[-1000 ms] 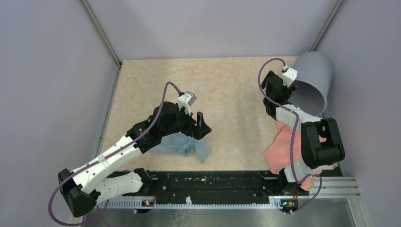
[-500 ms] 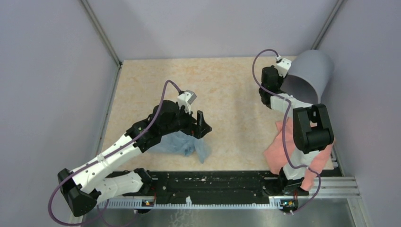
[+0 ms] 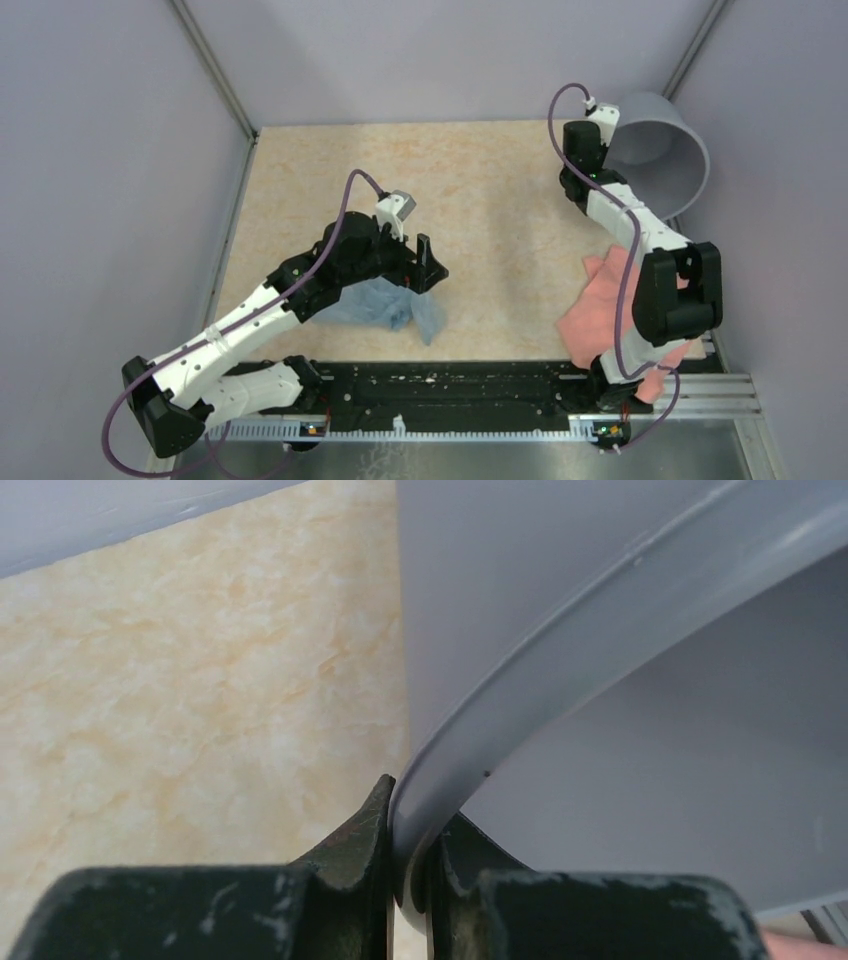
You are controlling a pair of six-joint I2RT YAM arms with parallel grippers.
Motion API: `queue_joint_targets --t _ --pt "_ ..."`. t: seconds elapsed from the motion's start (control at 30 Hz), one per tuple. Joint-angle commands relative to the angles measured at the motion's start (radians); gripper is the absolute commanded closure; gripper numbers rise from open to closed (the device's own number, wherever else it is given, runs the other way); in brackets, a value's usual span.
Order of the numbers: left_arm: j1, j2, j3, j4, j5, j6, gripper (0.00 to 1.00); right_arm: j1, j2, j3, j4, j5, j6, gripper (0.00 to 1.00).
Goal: Put the trash bags into the trash bin
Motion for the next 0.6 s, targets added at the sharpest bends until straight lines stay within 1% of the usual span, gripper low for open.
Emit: queue_joint_targets --t 0.0,0.2,0.33,0.43,0.57 --pt "-0.002 0.000 0.034 0.051 0.029 0.008 0.02 -0.004 -0.116 0.170 -0.251 -0.120 -0.044 1.00" --pt "-0.002 0.017 0.056 0.036 0.057 0.011 0.02 -0.002 -0.102 0.420 -0.621 -0.226 -0.043 1.00" --pt "-0.001 0.021 0.066 0.034 0.058 0.007 0.02 0.017 -0.077 0.576 -0.826 -0.234 -0.061 1.00" --pt "-0.001 0.020 0.065 0.039 0.061 0.005 0.02 0.031 -0.057 0.678 -0.943 -0.245 -0.070 1.00" --pt "-0.002 0.021 0.063 0.042 0.060 0.002 0.02 0.051 -0.035 0.764 -1.055 -0.286 -0.075 1.00"
